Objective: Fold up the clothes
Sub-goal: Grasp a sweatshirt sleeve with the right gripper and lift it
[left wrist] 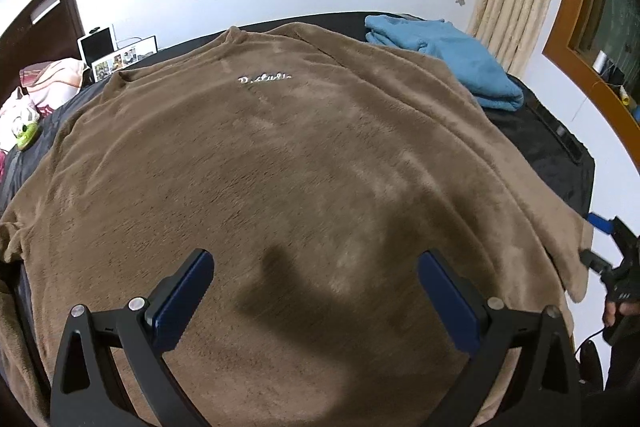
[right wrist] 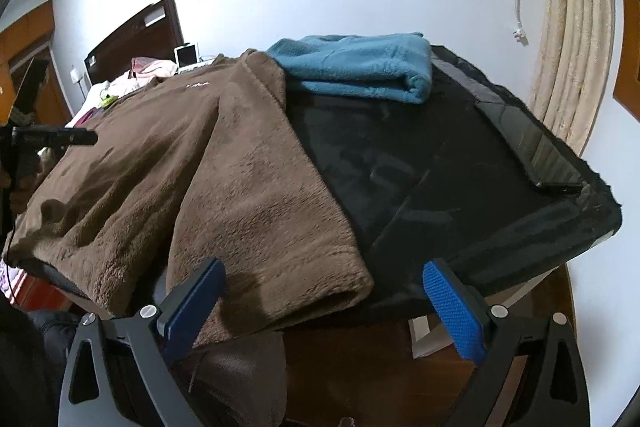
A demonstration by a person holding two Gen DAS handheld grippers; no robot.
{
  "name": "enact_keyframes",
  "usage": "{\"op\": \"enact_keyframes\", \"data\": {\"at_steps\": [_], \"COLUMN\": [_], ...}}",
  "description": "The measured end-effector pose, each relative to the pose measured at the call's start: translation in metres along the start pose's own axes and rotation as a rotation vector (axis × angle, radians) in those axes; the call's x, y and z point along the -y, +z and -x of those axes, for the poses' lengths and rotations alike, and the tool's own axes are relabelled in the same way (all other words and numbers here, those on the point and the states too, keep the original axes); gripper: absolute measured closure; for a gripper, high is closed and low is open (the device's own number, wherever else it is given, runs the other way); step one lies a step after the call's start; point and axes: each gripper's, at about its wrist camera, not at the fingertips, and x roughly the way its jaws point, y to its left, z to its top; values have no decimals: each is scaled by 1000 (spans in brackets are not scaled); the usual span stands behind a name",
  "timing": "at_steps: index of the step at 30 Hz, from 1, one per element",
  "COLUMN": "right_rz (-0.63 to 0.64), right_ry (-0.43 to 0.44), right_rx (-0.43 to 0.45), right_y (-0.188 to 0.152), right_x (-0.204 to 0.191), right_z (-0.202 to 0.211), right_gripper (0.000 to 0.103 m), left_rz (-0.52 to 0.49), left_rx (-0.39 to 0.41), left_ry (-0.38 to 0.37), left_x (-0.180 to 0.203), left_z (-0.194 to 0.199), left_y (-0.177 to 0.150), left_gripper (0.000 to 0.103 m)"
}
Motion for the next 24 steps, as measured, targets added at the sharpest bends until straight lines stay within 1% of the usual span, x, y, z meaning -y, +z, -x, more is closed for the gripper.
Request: {"op": "enact_keyframes", "data": {"at_steps": [1,3,4,6,7,8,9,12,15,17,20,24], "right_rz": [3,10,14,16,14,2,-11,-64,-106,-103,-55,12], "right_ry": [6,14,15,16,16,22,28,65,97,104,72,-6], "right_rx": [1,3,5,6,5,8,12,33,77,105,183,345], "right_y": [-1,-2,-2,-1,0,1,2,10,22,31,56,99], "right_x": [-1,-4,-6,-8,-8,-7,-5,2,6,4,-3,-8], "right_z": [-1,-2,-2,-2,-2,-2,-2,3,10,15,33,72], "right_gripper": [11,25,29,42,45,53,63,78,86,88,89,89], "left_rz": [-4,-20,-27,-39,-44,-49,-54,-66,-66,-54,-32,6], "left_rx": [-2,-9,-11,-12,-10,-8,-6,0,9,15,20,14], "left_ry": [1,5,5,2,0,-2,-4,-5,-6,-12,-18,-15], "left_x": [1,6,8,10,12,13,14,15,12,8,3,-9], "left_z": [-2,-4,-5,-5,-5,-5,-5,-5,-5,-6,-10,-20], "left_y": [1,3,4,5,6,7,9,12,17,20,23,28], "left_gripper": [0,0,0,0,0,0,0,0,0,0,0,0]}}
